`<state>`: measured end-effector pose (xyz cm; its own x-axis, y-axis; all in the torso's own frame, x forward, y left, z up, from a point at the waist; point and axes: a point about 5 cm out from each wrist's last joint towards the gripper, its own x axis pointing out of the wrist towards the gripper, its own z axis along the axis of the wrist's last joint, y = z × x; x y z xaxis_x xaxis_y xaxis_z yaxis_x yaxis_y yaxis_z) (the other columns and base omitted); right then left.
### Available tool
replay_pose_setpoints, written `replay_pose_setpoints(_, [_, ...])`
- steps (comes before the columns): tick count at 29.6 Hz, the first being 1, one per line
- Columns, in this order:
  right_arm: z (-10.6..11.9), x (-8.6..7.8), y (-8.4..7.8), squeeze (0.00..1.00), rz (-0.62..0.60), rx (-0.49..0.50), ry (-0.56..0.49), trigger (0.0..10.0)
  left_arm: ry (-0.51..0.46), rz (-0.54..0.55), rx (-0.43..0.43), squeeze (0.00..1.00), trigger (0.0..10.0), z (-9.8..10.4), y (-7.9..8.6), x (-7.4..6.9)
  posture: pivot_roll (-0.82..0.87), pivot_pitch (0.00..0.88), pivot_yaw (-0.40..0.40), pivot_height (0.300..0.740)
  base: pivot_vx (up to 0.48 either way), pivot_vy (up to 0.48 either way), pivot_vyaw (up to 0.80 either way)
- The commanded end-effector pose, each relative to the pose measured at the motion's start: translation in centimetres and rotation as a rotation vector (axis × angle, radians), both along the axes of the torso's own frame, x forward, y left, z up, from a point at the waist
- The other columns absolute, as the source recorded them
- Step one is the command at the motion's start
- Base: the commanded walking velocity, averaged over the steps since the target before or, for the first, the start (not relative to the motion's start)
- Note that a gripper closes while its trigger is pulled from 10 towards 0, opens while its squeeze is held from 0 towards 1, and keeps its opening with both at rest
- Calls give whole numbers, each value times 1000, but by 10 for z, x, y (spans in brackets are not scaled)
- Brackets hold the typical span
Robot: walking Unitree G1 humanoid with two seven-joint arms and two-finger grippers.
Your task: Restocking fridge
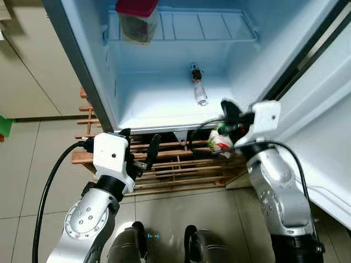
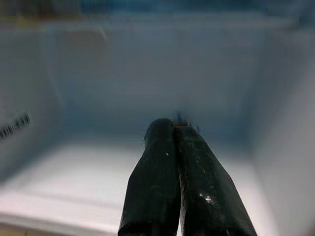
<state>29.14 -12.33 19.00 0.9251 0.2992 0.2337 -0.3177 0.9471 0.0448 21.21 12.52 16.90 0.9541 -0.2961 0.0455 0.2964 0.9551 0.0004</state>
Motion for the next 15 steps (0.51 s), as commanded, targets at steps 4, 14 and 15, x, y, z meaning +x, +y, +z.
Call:
replay_pose_setpoints(4, [-1,-2,-4,0,-5,13,18,0,-6,-18,-11,0,10000,3,-3,-2,0,251,-86,740,0,0,0])
replay_pose_setpoints(14, [9,-11,-23,1000,-169,-110,-51,10000,-8,-22,-15,0,10000,2,-5,-1,-8,234,-87,740,0,0,0])
replay_pose_setpoints(15, [9,-11,-23,1000,-169,-110,-51,10000,-8,-22,-15,0,10000,2,-5,-1,-8,234,-87,740,0,0,0])
